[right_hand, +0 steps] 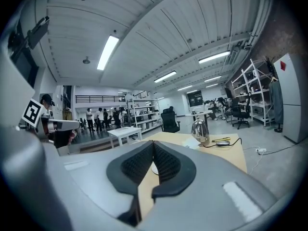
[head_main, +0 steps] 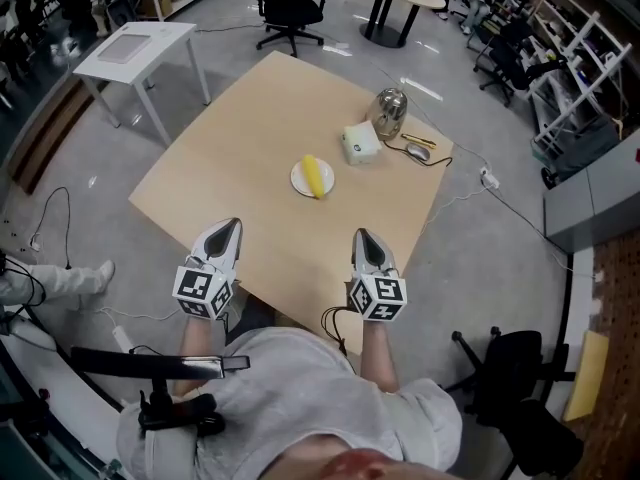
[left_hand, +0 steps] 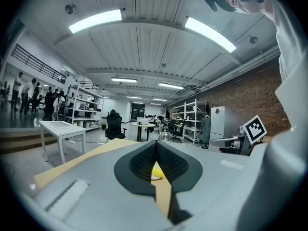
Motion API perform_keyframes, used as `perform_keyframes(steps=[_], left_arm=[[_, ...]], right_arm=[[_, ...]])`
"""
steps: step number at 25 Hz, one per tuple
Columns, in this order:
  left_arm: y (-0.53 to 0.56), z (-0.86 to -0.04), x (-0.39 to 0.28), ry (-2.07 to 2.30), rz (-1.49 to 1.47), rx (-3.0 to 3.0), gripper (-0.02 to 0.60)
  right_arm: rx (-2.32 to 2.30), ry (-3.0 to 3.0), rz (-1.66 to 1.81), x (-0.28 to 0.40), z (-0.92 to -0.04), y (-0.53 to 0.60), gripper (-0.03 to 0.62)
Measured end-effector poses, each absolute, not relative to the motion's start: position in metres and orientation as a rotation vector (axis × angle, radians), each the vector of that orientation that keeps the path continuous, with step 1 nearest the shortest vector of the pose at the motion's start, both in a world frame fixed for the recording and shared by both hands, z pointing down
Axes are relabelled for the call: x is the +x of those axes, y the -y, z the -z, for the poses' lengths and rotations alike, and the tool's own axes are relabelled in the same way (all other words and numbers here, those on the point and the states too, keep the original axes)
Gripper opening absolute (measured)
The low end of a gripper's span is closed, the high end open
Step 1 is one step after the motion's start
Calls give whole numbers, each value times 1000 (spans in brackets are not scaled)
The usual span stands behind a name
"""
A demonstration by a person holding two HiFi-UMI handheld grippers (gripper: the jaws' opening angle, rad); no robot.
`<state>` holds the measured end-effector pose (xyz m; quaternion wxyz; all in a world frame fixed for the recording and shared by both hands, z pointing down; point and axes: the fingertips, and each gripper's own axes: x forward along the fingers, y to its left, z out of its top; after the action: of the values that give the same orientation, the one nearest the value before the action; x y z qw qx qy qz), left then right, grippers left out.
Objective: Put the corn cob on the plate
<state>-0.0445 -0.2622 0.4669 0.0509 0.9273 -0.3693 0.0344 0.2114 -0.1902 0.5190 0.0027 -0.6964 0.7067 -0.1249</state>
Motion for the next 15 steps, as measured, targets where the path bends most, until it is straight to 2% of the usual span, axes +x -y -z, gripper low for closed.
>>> perform_keyframes(steps=[15], left_arm=[[261,-469,-45,1109,-98,2843,20]], right_arm=[[-2173,-2232,395,202,-526,188,6]])
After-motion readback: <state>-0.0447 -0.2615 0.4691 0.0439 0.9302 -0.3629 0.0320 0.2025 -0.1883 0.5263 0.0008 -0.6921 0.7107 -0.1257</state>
